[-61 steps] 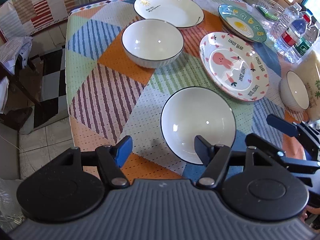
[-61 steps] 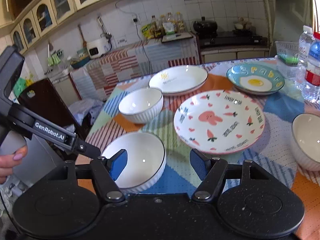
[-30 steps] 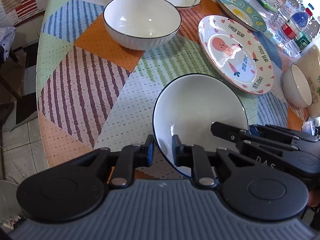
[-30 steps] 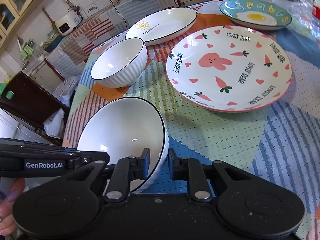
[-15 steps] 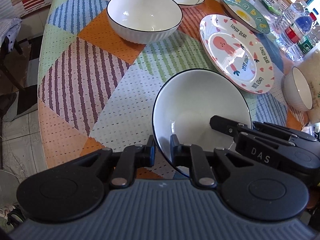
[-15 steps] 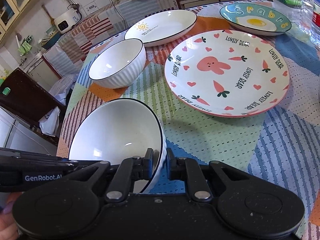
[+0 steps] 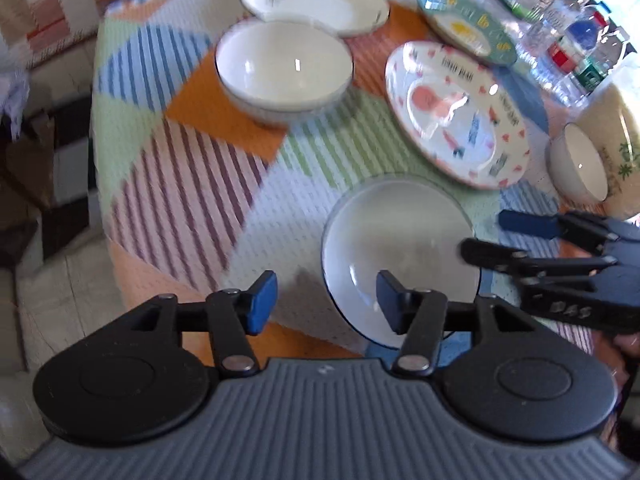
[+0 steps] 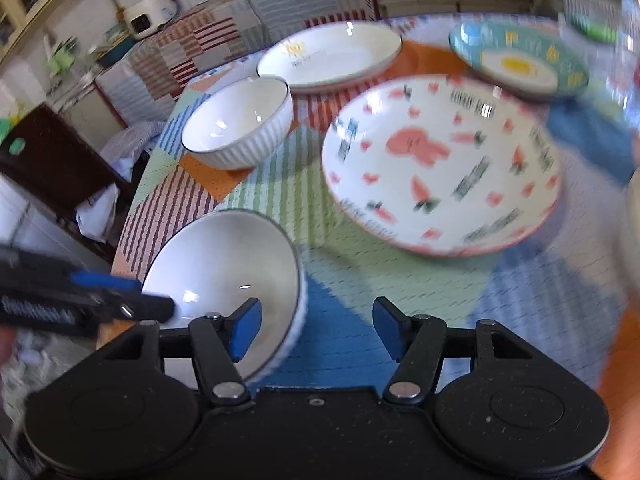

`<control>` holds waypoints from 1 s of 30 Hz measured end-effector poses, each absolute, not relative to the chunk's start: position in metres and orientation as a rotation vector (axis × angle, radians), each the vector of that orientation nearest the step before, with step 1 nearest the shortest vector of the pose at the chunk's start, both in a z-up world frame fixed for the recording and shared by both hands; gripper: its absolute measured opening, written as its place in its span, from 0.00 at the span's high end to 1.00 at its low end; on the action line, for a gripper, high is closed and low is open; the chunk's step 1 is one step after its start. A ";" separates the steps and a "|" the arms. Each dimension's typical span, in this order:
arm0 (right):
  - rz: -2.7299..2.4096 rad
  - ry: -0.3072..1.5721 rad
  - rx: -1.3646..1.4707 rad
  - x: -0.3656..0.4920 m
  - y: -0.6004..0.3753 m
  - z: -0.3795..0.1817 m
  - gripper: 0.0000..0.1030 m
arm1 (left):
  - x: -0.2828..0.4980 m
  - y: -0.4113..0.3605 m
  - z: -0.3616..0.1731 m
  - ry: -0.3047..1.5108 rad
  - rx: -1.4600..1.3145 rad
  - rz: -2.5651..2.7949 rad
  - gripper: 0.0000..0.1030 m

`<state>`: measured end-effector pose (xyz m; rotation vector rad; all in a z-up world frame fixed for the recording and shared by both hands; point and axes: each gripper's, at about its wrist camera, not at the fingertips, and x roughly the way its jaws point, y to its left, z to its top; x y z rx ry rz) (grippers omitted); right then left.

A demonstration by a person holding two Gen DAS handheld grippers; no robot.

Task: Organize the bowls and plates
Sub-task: 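Grip the white sun-print plate rim with both grippers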

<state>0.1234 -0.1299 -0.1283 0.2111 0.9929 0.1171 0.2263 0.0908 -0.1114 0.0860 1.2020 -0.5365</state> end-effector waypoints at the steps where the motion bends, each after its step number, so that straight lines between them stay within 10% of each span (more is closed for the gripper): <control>1: 0.134 0.948 0.189 0.121 -0.137 -0.116 0.34 | 0.234 0.094 -0.100 1.176 0.090 -0.544 0.39; 9: 0.115 0.548 0.144 0.188 -0.189 -0.065 0.27 | 0.350 0.082 -0.066 1.033 0.044 -0.544 0.37; 30: 0.045 0.926 0.665 0.384 -0.241 -0.176 0.40 | 0.535 0.053 -0.173 1.069 -0.116 -0.579 0.42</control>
